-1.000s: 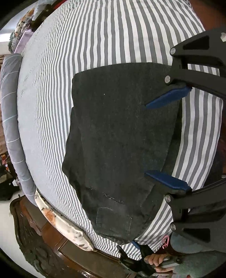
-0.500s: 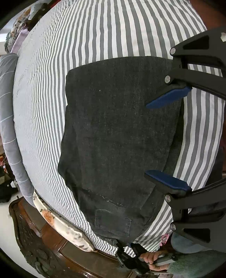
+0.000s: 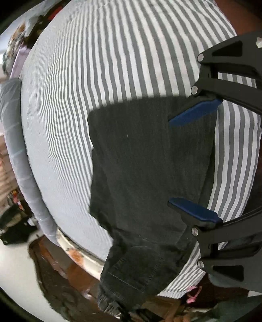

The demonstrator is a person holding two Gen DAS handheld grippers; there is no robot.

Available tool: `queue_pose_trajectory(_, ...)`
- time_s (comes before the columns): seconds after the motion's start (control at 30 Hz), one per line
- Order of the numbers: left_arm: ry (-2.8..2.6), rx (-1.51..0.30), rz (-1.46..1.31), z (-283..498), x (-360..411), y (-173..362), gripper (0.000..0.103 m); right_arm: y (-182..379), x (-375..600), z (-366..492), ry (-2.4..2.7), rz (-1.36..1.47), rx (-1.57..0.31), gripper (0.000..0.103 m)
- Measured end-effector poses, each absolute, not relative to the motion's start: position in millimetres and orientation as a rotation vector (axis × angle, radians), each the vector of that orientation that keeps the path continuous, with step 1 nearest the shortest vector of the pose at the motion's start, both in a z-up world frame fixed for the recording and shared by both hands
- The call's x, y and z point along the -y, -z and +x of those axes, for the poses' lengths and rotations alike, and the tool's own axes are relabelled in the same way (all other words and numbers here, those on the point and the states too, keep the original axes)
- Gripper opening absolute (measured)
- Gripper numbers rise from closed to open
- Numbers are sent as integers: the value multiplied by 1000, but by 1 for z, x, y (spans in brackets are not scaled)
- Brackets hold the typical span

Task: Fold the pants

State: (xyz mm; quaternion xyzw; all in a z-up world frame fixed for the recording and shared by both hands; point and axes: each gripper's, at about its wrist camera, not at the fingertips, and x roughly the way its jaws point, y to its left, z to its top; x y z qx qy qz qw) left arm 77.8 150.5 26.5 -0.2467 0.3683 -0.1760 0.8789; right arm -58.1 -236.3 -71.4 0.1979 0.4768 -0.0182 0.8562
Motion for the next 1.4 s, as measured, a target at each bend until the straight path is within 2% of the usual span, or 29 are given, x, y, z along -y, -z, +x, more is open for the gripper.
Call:
queue_pose_trajectory(0.2, 542, -817, -339, 68, -40, -30, 26, 63, 286, -82, 90, 529, -939, 74)
queue_pose_trajectory(0.5, 639, -912, 1, 41, 104, 22, 26, 66, 343, -103, 163, 683, -888, 74)
queue_pose_trajectory(0.7, 647, -954, 106, 23, 152, 55, 26, 64, 357, -105, 186, 717, -863, 74)
queue_pose_trajectory(0.8, 646, -1017, 150, 20, 160, 68, 28, 69, 360, -106, 188, 737, -868, 74)
queue_pose_trajectory(1.03, 775, -1003, 62, -6, 131, 40, 56, 68, 352, -103, 163, 724, -874, 74)
queue_pose_trajectory(1.2, 661, -961, 54, -6, 86, 37, 58, 62, 329, -93, 49, 706, -870, 74)
queue_pose_trajectory(1.4, 439, -1030, -3, 18, 29, 62, 58, 71, 297, -59, -30, 657, -923, 61)
